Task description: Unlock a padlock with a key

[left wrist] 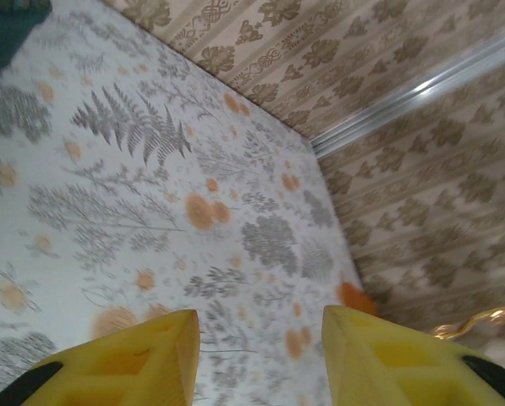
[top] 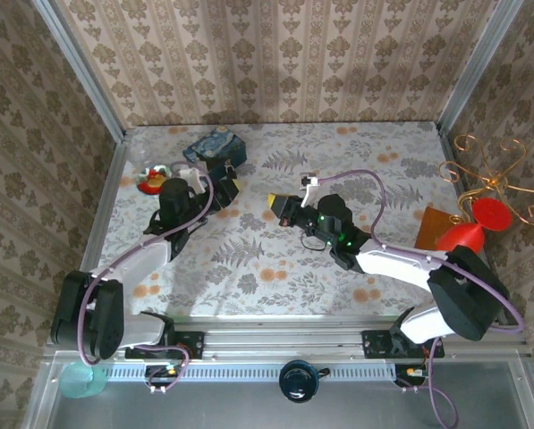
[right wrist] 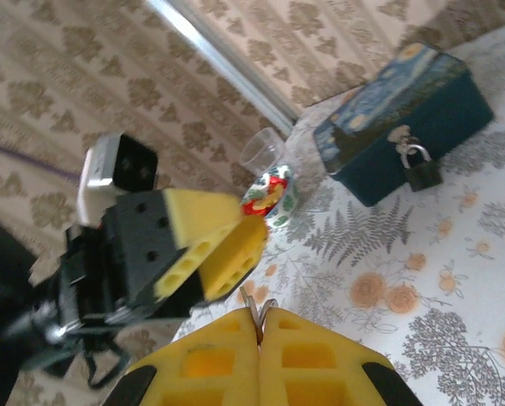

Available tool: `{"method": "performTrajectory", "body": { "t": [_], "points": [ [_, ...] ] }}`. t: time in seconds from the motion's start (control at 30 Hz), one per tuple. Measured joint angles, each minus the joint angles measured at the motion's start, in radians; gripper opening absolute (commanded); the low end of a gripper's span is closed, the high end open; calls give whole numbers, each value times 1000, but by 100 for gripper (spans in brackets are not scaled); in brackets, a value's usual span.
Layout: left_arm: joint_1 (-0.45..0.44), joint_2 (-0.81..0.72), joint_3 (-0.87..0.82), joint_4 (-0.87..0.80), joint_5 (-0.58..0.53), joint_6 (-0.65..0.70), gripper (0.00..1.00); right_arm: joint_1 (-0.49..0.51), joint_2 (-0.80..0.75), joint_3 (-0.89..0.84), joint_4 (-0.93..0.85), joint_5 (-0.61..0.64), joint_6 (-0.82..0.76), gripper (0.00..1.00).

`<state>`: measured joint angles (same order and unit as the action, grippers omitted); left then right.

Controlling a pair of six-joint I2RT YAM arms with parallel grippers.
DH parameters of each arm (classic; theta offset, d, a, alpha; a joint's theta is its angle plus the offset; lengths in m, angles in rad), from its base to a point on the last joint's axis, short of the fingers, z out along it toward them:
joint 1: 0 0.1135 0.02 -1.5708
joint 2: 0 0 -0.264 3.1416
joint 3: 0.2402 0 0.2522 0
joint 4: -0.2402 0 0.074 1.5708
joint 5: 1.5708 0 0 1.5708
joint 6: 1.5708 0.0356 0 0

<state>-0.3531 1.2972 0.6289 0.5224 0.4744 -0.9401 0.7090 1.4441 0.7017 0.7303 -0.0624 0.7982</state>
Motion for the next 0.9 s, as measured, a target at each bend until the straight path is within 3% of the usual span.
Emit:
{"method": "performTrajectory", "body": {
  "t": [0.1, 0.23, 0.7, 0.9],
  "points": [
    [-8, 5, -29, 79, -4, -122, 45, 19, 26, 5, -5, 63, 76, 0],
    [-52, 6, -28, 127, -19, -187, 47, 59, 44, 38, -20, 125, 176, 0],
    [-145, 5, -26, 141, -90, -250, 37, 82, 128, 83, 4, 172, 369, 0],
    [-160, -16, -13, 102, -113, -257, 41, 88, 129, 89, 15, 181, 392, 0]
  ]
}}
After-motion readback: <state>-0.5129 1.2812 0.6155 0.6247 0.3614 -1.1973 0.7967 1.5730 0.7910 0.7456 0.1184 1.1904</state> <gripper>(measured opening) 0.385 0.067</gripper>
